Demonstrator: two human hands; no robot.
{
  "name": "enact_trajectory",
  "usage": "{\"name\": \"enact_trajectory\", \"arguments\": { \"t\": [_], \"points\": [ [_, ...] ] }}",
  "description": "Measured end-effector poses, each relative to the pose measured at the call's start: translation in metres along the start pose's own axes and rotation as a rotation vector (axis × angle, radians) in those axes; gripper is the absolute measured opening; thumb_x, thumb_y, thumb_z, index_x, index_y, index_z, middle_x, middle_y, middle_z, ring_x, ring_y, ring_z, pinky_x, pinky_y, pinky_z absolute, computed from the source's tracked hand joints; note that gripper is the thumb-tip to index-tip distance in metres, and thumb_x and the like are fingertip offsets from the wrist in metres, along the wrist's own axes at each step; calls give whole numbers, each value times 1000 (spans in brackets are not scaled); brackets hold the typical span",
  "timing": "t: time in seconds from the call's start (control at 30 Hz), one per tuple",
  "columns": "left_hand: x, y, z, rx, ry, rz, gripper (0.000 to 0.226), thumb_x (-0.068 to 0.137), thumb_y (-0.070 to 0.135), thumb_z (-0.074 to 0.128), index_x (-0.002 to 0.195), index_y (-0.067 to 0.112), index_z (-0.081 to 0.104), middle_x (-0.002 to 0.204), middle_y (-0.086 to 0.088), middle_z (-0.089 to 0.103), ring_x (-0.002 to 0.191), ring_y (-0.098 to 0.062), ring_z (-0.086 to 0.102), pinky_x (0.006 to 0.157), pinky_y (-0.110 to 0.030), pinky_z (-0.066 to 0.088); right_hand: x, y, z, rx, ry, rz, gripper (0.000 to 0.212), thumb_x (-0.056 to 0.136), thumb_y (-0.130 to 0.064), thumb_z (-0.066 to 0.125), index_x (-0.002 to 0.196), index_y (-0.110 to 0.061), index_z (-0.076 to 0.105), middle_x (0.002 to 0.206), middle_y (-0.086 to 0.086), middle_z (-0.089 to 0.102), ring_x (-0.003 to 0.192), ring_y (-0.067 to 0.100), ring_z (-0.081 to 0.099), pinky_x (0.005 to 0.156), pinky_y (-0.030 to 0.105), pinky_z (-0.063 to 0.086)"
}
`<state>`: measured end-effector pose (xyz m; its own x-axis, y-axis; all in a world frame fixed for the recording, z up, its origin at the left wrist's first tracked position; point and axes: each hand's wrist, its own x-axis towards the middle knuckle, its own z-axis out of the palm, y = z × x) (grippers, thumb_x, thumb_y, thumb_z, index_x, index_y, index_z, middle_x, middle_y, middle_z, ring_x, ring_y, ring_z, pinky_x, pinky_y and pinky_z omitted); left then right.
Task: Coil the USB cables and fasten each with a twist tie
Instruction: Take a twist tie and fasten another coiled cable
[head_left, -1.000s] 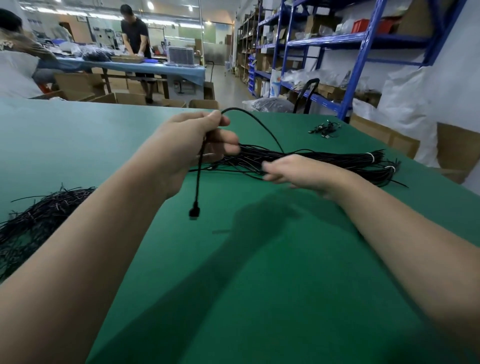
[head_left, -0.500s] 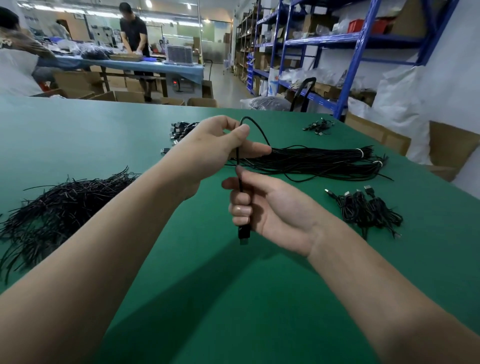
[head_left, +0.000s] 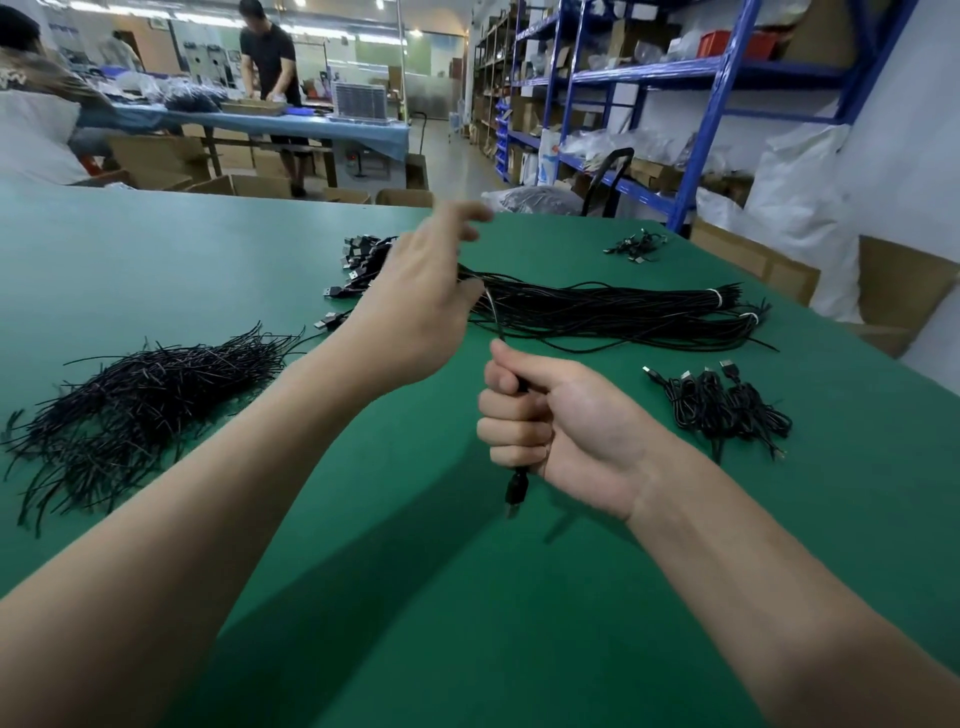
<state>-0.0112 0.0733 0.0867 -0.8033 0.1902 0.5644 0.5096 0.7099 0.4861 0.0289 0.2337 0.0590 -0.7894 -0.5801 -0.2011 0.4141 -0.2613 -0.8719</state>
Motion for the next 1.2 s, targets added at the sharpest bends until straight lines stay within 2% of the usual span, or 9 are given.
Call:
{"name": "enact_trajectory", "arguments": {
  "t": [0.1,0.23,0.37,0.47,0.63,0.83,0.93,1.03,1.2],
  "points": [
    [-14,5,-1,144,-287,343,47,92,-8,47,129,17,61,133,2,62,127,-16,50,109,-30,36,-14,-4,-1,7,-76,13,40,101,-34,46,64,-21,41,57,-9,13,50,9,8,45,23,10],
    [-47,2,7,-52,-278,193,20,105,14,45,108,8,64,92,5,68,84,-14,58,80,-32,47,-31,-12,5,72,-220,11,38,99,-37,45,65,-21,40,58,-9,11,51,9,7,46,23,10],
    [-87,9,26,-118,-257,72,40,100,38,33,94,3,53,68,3,53,65,-22,48,66,-38,44,-38,-22,11,216,-276,-127,37,101,-38,41,69,-20,44,58,-9,12,50,9,10,44,22,16],
    [-103,21,34,-25,-281,95,30,99,39,29,89,14,41,62,1,41,63,-33,39,61,-49,41,-33,-23,13,134,-139,-258,36,104,-37,38,73,-19,43,60,-9,11,50,9,9,44,21,15],
    [-106,21,24,125,-243,95,28,107,35,39,94,14,50,60,0,43,62,-34,45,62,-48,44,-26,-8,10,-141,192,-365,36,109,-31,37,79,-13,46,56,-7,24,46,8,24,43,20,23],
    [-127,15,18,329,-241,127,32,107,43,29,106,23,54,64,4,47,63,-29,48,58,-37,38,-14,6,12,215,336,-392,34,110,-25,36,84,-8,50,53,-4,43,45,9,42,44,20,40],
    [-129,16,14,391,-220,162,47,105,49,17,110,26,58,83,4,68,72,-28,60,62,-35,45,-8,17,9,-93,405,-501,37,111,-24,34,87,-6,55,56,-1,59,53,12,60,54,23,53],
    [-129,20,9,337,-123,233,44,103,48,31,99,23,67,79,4,72,65,-30,63,54,-35,47,-9,24,5,-635,439,-608,37,110,-21,35,86,-6,59,63,0,70,63,18,70,63,28,58],
    [-119,7,-8,229,117,245,46,96,50,53,73,13,67,58,7,54,50,-20,43,47,-33,42,-16,34,0,-1110,273,-494,42,107,-34,40,76,-18,63,53,-5,58,48,9,50,51,20,42]
  ]
}}
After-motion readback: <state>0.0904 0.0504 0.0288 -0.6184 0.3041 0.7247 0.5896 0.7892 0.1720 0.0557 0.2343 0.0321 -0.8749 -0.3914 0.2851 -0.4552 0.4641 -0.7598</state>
